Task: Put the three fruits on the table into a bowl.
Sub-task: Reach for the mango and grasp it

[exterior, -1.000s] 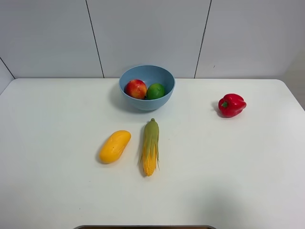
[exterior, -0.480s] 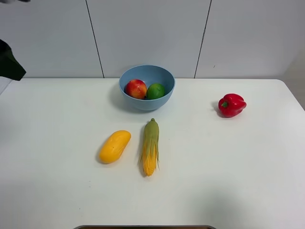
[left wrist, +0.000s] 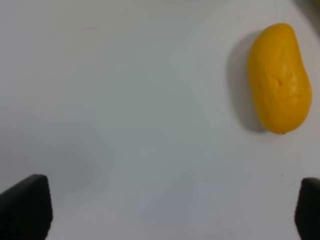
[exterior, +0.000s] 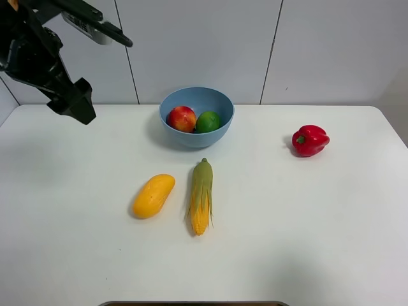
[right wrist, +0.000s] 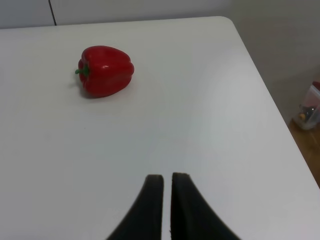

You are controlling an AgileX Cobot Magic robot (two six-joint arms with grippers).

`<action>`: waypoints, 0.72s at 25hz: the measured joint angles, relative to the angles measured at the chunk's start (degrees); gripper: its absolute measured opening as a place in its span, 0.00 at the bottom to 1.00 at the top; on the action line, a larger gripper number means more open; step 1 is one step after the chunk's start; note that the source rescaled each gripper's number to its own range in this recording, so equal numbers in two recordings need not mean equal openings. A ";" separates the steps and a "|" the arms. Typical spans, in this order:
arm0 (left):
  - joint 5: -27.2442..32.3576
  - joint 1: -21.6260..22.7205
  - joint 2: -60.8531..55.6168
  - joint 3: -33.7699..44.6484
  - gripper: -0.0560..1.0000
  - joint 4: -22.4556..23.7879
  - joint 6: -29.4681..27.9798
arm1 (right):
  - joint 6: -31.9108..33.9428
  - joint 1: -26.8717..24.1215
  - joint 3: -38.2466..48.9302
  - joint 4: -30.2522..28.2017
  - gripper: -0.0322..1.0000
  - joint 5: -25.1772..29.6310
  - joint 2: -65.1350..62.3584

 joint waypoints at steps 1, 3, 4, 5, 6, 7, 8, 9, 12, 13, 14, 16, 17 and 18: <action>0.00 0.00 1.13 0.00 1.00 0.00 -0.41 | 0.00 0.00 0.00 0.00 0.03 0.00 0.00; -0.29 0.00 3.17 0.00 1.00 0.05 -1.46 | 0.00 0.00 0.00 0.00 0.03 0.00 0.00; -0.48 0.00 4.20 0.00 1.00 0.05 -2.09 | 0.00 0.00 0.00 0.02 0.03 0.00 0.00; -1.01 0.00 4.99 0.00 1.00 -0.01 -2.81 | 0.00 0.00 0.00 0.07 0.03 0.00 0.00; -2.02 -0.13 5.76 0.00 1.00 -0.14 -3.82 | 0.00 0.00 0.00 0.07 0.03 0.00 0.00; -3.23 -0.60 6.29 0.28 1.00 -0.21 -5.10 | 0.00 0.00 0.00 0.07 0.03 0.00 0.00; -4.95 -1.19 6.61 0.95 1.00 -0.27 -6.23 | 0.00 0.00 0.00 0.07 0.03 0.00 0.00; -6.75 -1.80 6.69 1.92 1.00 -0.34 -7.62 | 0.00 0.00 0.00 0.07 0.03 0.00 0.00; -11.90 -3.30 7.06 5.15 1.00 -0.56 -10.98 | 0.00 0.00 0.00 0.07 0.03 0.00 0.00; -13.29 -3.40 7.12 6.32 1.00 -0.75 -11.81 | 0.00 0.00 0.00 0.07 0.03 0.00 0.00; -13.98 -3.40 7.12 7.24 1.00 -0.80 -12.55 | 0.00 0.00 0.00 0.07 0.03 0.00 0.00; -15.04 -3.40 7.12 9.42 1.00 -0.80 -13.33 | 0.00 0.00 0.00 0.07 0.03 0.00 0.00; -15.19 -3.40 7.12 10.61 1.00 -0.80 -13.44 | 0.00 0.00 0.00 0.07 0.03 0.00 0.00; -15.33 -3.40 7.12 11.66 1.00 -0.87 -13.51 | 0.00 0.00 0.00 0.07 0.03 0.00 0.00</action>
